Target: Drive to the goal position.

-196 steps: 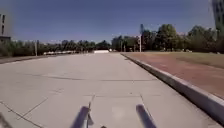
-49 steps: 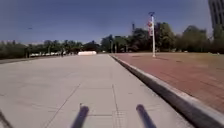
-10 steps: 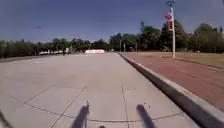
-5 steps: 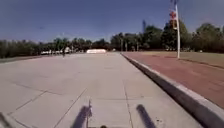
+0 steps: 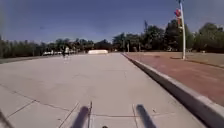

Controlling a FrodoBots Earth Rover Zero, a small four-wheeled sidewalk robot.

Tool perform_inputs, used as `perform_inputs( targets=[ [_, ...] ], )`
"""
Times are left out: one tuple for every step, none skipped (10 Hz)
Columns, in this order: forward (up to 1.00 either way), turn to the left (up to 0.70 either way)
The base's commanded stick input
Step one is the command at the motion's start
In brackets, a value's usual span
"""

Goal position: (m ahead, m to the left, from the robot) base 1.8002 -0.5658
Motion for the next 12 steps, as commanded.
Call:
perform_inputs(
  targets=[
    [0.7,0.0],
    [0.7,0.0],
    [0.7,0.0],
    [0.7,0.0],
    [0.7,0.0],
    [0.7,0.0],
    [0.7,0.0],
    [0.7,0.0],
    [0.7,0.0],
    [0.7,0.0],
    [0.7,0.0],
    [0.7,0.0]
  ],
)
